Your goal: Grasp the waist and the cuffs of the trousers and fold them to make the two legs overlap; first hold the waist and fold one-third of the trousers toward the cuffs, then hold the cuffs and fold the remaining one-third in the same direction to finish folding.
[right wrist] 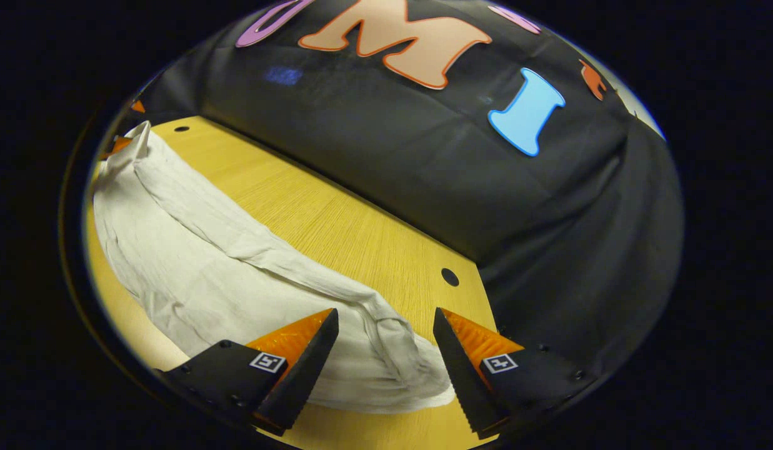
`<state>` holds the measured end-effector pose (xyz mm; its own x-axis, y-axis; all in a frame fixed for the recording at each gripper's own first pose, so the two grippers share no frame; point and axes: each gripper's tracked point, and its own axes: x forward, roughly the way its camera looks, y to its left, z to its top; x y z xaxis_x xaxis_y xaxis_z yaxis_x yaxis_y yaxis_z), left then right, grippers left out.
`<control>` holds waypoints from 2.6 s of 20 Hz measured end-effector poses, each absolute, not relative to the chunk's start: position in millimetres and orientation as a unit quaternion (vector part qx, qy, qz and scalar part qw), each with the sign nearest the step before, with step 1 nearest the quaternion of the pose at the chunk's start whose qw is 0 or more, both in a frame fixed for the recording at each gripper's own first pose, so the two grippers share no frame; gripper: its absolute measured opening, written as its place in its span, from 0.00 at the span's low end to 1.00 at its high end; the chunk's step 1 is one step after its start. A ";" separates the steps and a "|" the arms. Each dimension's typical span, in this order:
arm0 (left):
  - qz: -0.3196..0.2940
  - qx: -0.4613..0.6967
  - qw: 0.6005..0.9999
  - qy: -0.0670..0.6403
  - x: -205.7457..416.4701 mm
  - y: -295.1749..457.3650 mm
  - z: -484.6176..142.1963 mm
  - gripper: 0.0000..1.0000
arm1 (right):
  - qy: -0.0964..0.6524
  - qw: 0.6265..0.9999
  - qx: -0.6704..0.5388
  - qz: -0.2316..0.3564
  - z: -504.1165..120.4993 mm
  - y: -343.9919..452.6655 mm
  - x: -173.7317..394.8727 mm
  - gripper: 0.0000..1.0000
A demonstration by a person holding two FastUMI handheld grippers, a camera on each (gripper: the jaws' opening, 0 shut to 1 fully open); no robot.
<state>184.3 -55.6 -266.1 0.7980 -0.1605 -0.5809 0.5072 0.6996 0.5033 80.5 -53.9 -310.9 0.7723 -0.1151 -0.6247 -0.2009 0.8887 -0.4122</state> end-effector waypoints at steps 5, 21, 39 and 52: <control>-0.141 0.175 0.943 0.246 145.6 -54.0 -224.1 0.95 | 0.339 0.937 -0.082 -0.005 -302.0 -87.8 46.5 0.98; -0.123 0.120 0.952 0.254 129.3 -80.6 -202.6 0.96 | 0.389 0.887 0.203 -0.145 -365.4 -197.7 -9.8 0.92; -0.084 0.090 0.959 0.256 85.2 -103.7 -195.4 0.96 | 0.408 0.858 0.286 -0.126 -372.4 -225.3 27.9 0.21; -0.095 0.052 0.961 0.253 112.3 -25.3 -211.0 0.96 | 0.327 0.908 0.263 0.022 -230.2 -36.4 83.7 0.21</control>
<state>112.3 -25.3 -211.0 0.8536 -0.1554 -0.4972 0.2085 0.9766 0.0527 83.7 -36.4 -230.2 0.7856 0.2119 -0.5813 0.1318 0.8606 0.4919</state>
